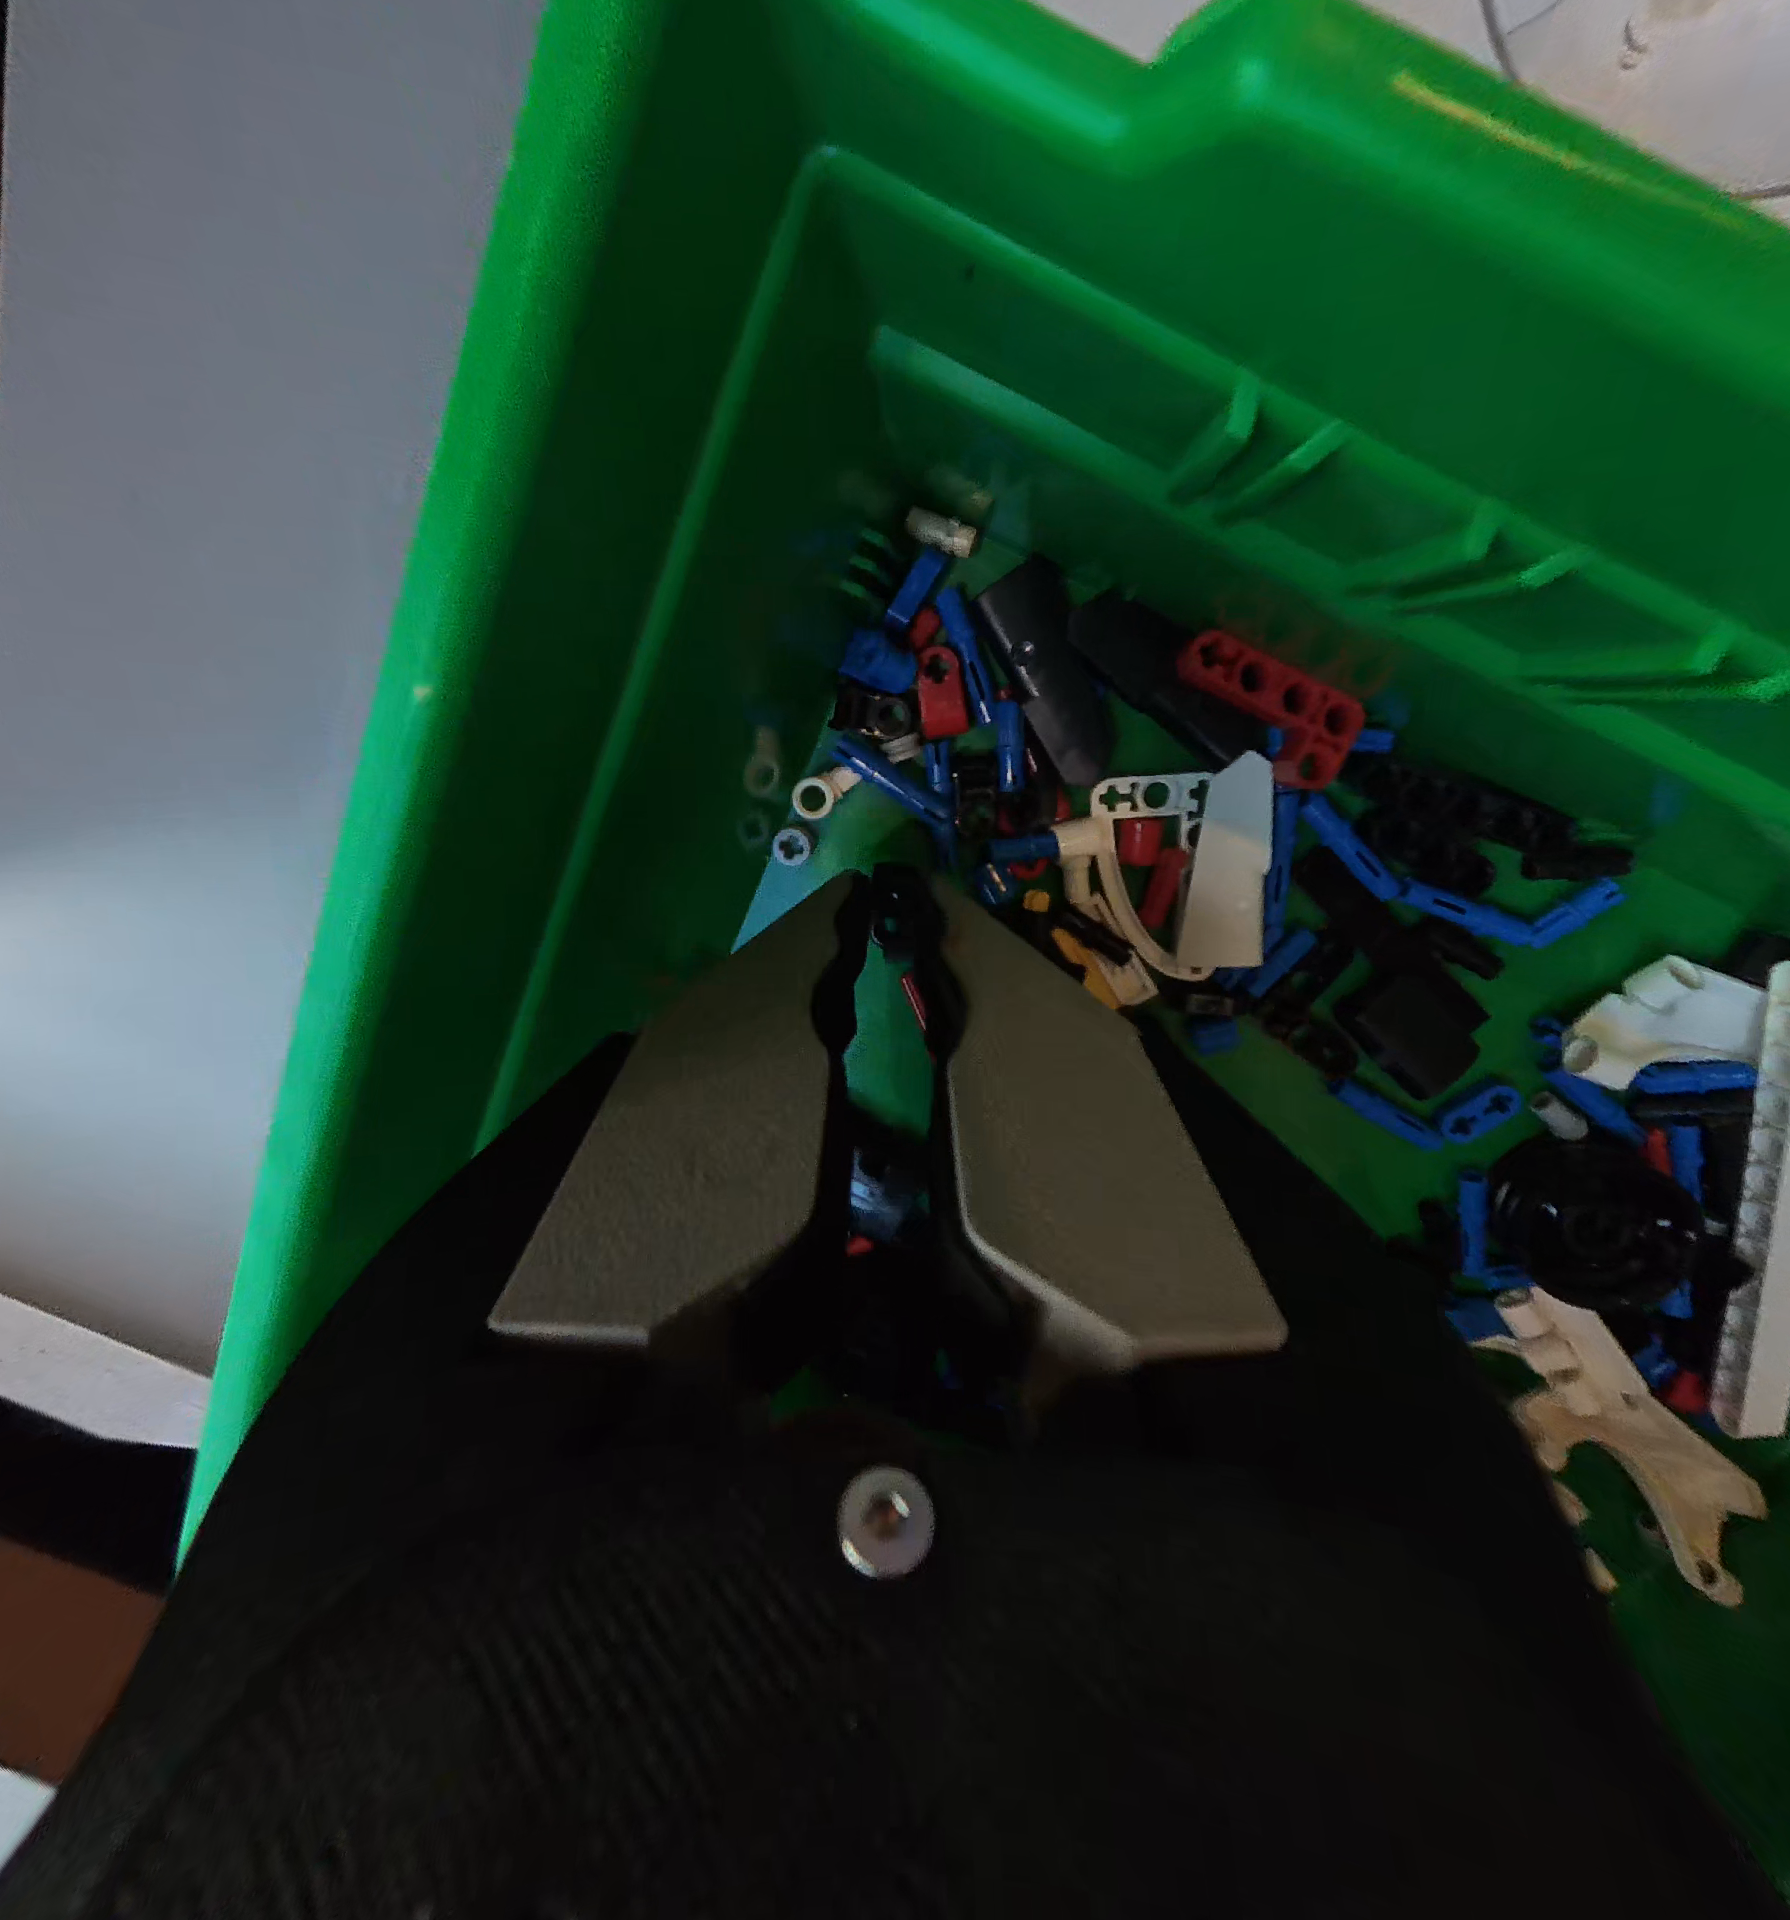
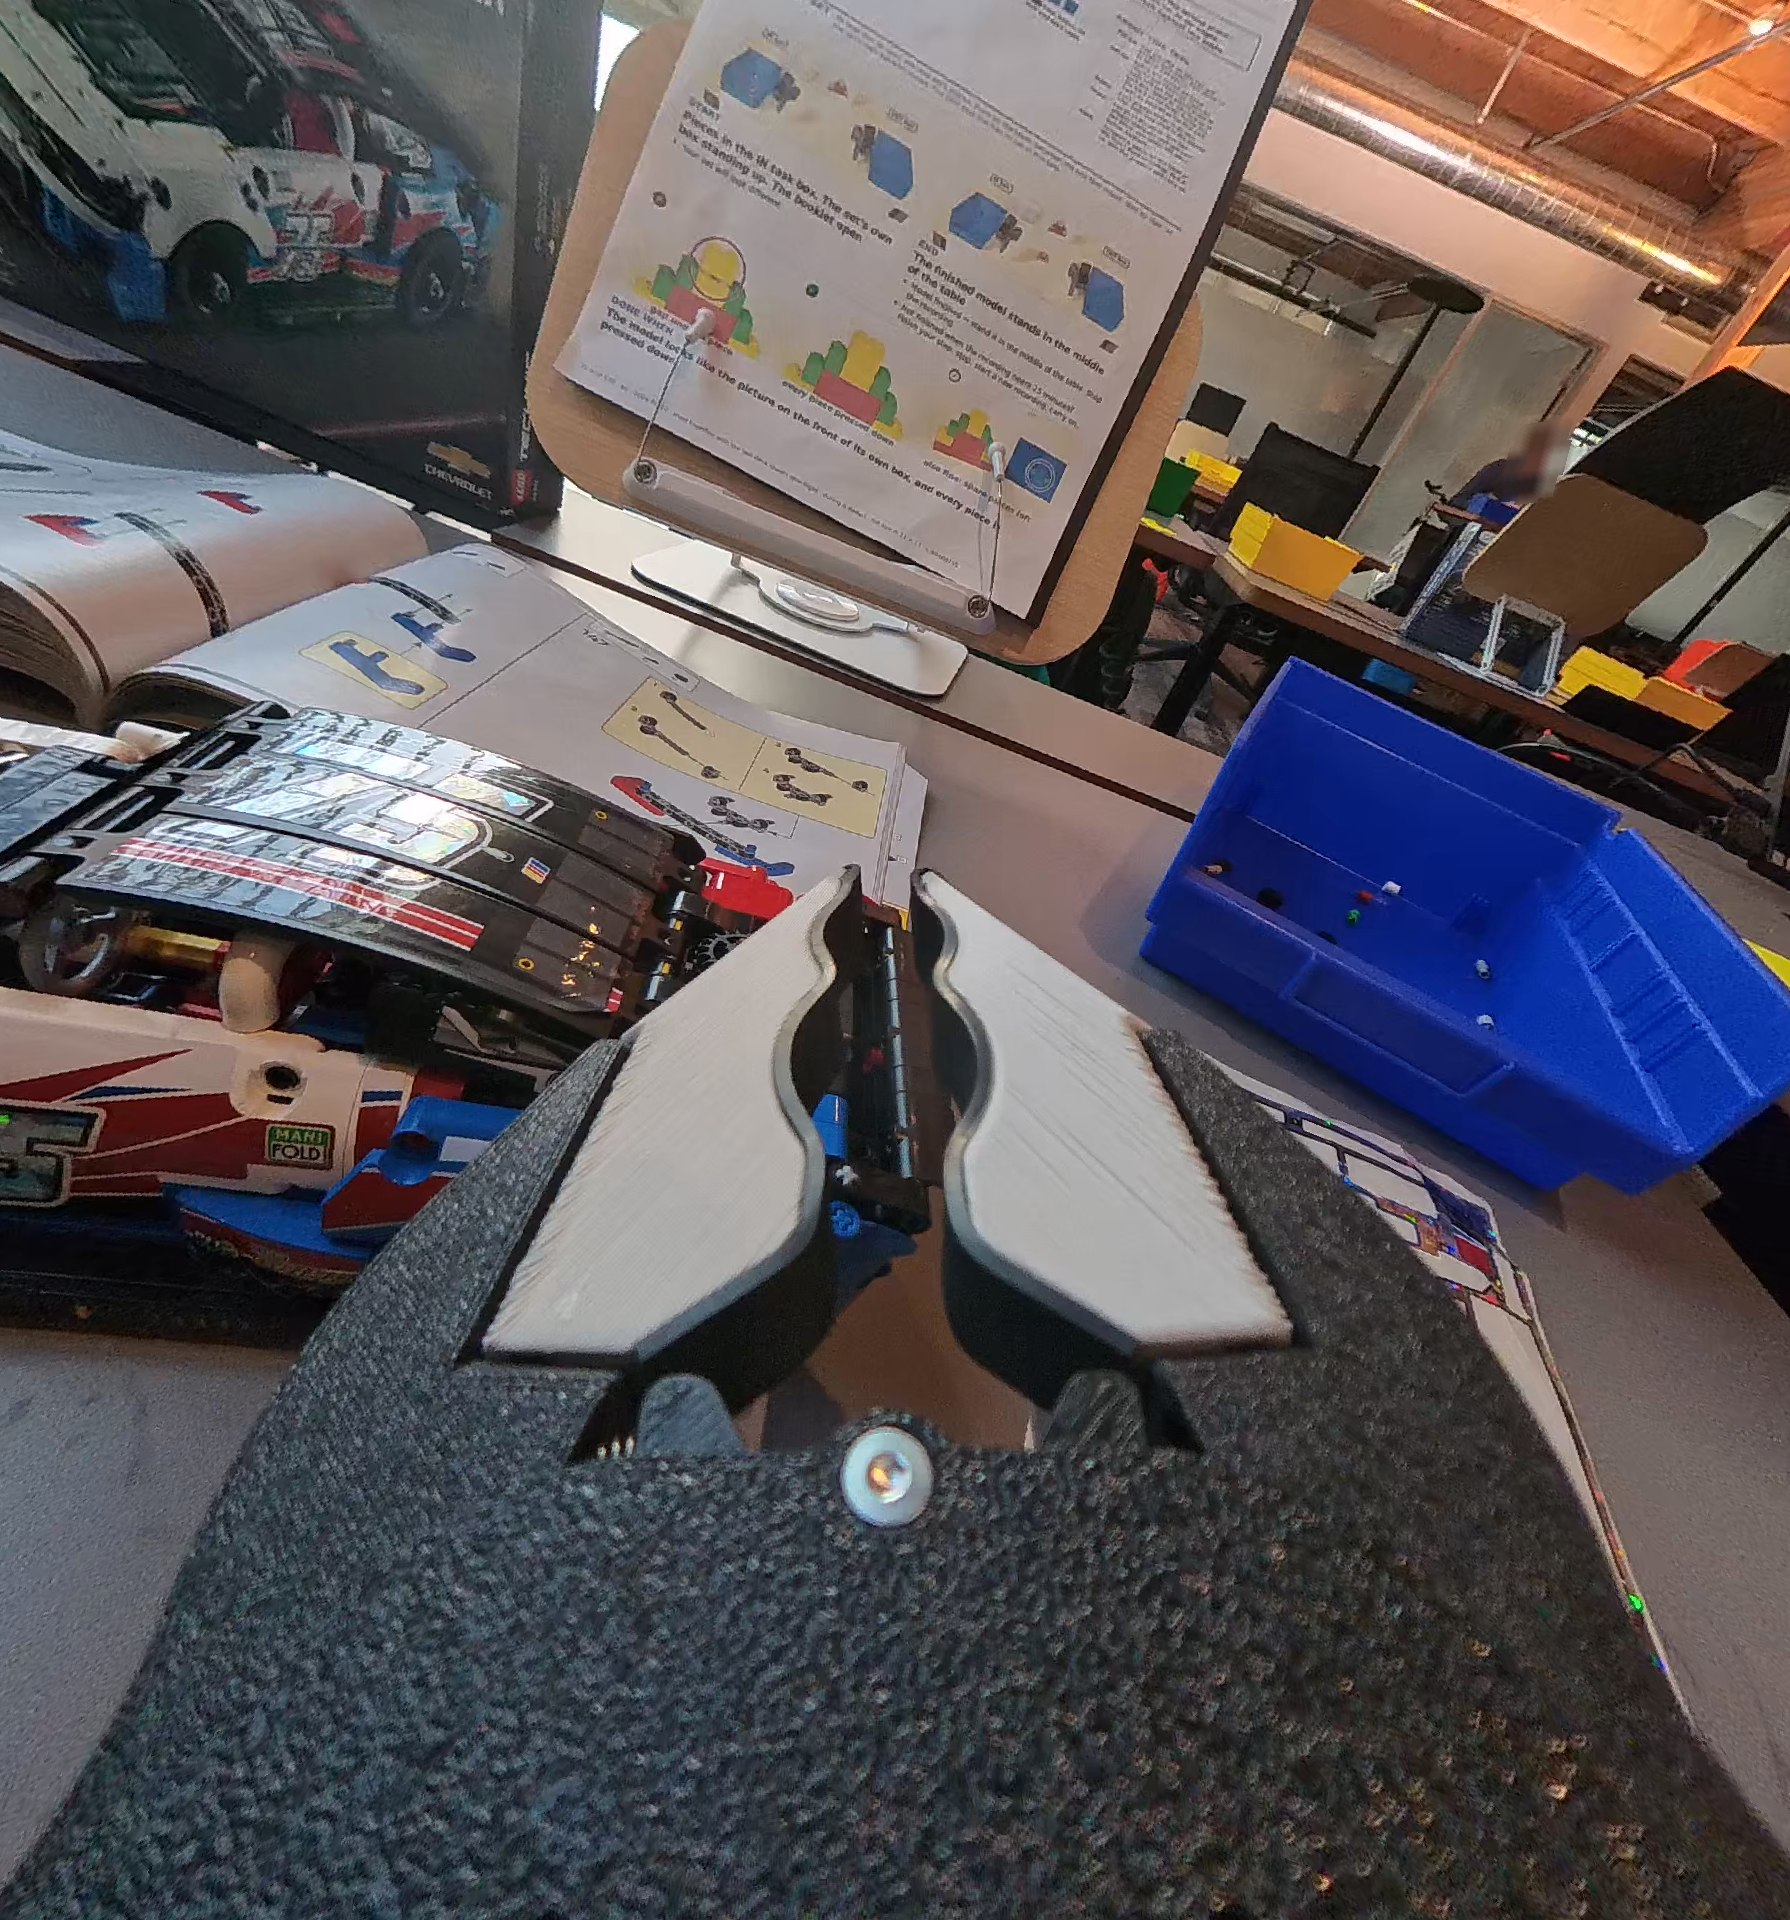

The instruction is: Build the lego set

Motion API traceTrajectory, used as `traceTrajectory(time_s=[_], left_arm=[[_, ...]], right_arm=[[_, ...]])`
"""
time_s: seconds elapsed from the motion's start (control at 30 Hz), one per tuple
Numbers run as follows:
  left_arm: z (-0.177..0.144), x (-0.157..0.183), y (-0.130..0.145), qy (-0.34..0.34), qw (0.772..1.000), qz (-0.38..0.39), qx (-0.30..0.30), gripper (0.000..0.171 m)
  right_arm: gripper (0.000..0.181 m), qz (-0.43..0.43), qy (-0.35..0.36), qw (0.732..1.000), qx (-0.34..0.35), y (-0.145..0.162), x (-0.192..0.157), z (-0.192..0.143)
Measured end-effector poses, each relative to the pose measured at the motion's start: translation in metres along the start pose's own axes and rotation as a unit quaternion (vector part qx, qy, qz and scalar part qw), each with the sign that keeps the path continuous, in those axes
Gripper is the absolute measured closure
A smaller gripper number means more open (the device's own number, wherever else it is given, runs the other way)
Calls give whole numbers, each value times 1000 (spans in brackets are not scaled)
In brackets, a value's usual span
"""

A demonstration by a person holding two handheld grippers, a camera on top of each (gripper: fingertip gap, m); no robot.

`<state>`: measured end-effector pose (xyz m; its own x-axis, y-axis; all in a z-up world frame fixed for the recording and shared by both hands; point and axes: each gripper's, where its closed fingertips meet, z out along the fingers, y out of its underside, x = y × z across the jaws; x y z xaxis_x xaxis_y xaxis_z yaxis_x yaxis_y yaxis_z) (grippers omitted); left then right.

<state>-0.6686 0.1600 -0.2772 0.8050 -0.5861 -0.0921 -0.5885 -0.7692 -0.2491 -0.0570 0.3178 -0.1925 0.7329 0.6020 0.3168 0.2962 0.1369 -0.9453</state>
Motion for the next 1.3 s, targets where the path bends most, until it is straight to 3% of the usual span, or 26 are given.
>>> traceTrajectory(time_s=[0.13,0.27,0.33,0.4,0.43,0.5,0.53,0.7,0.83,1.1,1.2,1.3], left_arm=[[-17,3,-3,6,1000,-14,19,165],[-57,33,-36,2,997,9,77,165],[-83,68,-67,-9,994,18,112,167],[-106,125,-115,-16,982,32,183,166],[-110,157,-131,-13,980,47,194,166],[-110,186,-149,-70,978,82,181,166],[-110,206,-162,-60,973,93,203,166],[-66,281,-190,19,972,138,187,166],[-20,308,-197,71,972,175,139,166],[24,312,-194,94,973,192,84,166],[27,316,-191,104,972,200,73,150],[27,315,-188,107,971,204,70,148]], right_arm=[[172,5,0,1000,4,-1,1,-1],[173,2,-6,1000,8,-3,-2,-2],[173,4,-10,1000,14,-5,-4,-3],[173,8,-12,1000,21,-8,-4,-4],[173,12,-11,1000,24,-9,-3,-5],[173,22,-13,999,32,-11,-1,-7],[173,27,-15,999,38,-12,-1,-8],[173,43,-30,997,57,-18,-3,-12],[174,47,-41,996,68,-22,-7,-15],[175,59,-55,994,77,-25,-9,-17],[175,63,-56,993,77,-25,-8,-17],[176,67,-55,993,75,-24,-7,-16]])
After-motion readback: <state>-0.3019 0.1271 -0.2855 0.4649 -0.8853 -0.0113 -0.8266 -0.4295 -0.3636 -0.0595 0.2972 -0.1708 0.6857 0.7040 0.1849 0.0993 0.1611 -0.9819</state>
